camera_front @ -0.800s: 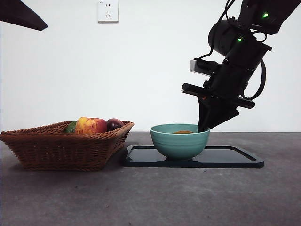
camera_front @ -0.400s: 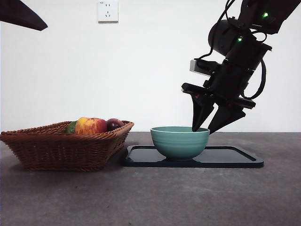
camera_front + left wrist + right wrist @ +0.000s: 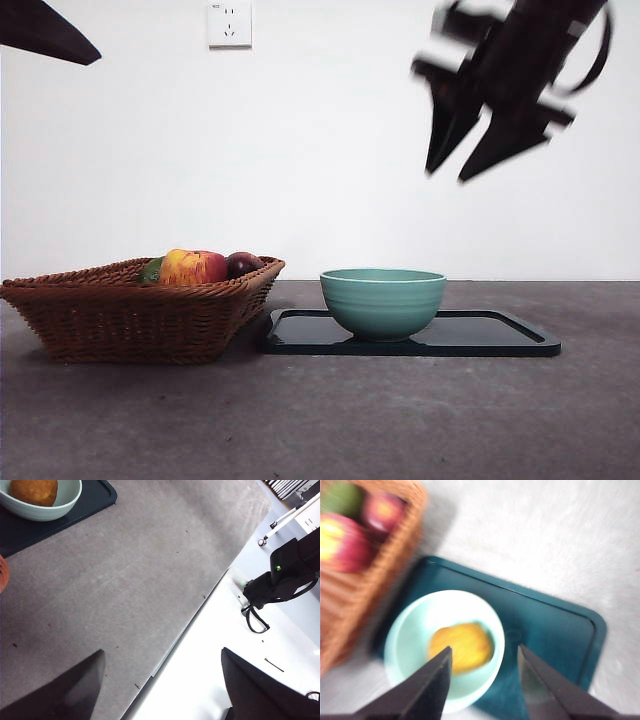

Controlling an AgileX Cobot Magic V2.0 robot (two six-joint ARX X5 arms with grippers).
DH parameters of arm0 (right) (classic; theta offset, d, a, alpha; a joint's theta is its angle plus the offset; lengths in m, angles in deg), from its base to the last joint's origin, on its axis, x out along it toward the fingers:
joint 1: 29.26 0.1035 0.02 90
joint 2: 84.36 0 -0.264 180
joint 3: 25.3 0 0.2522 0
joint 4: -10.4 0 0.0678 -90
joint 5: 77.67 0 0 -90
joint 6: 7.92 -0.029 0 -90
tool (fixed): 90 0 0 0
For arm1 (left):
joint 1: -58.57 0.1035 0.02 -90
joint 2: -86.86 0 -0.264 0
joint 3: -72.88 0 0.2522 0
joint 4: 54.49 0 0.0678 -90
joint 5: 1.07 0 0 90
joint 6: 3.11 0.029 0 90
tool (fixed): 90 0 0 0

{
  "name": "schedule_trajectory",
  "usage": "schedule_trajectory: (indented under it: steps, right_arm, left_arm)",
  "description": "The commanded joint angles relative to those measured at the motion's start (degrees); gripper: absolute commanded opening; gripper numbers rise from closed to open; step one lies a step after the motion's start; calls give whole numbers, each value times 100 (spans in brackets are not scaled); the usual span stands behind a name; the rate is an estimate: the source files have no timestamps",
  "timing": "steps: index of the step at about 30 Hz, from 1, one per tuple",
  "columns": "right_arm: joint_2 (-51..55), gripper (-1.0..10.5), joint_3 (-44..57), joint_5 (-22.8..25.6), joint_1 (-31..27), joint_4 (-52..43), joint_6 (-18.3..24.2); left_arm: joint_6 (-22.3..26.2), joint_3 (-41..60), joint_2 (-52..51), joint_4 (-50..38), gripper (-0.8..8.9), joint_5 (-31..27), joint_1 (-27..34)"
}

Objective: Pick up the wifruite, put it on the bowl, pick up the plate, put it on desk

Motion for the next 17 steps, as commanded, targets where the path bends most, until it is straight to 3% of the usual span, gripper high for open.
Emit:
schedule_trajectory:
  steps: [1, 9, 17]
  right_arm:
    - [422, 210, -125, -146, 42, 367, 2]
    - [1856, 210, -76, -291, 52, 1532, 181]
    - [3233, 210, 870, -514, 83, 1799, 181]
  left_arm:
    - [90, -55, 26, -55, 375, 44, -33]
    - [92, -55, 26, -61, 375, 44, -33]
    - [153, -55, 26, -61, 375, 44, -33]
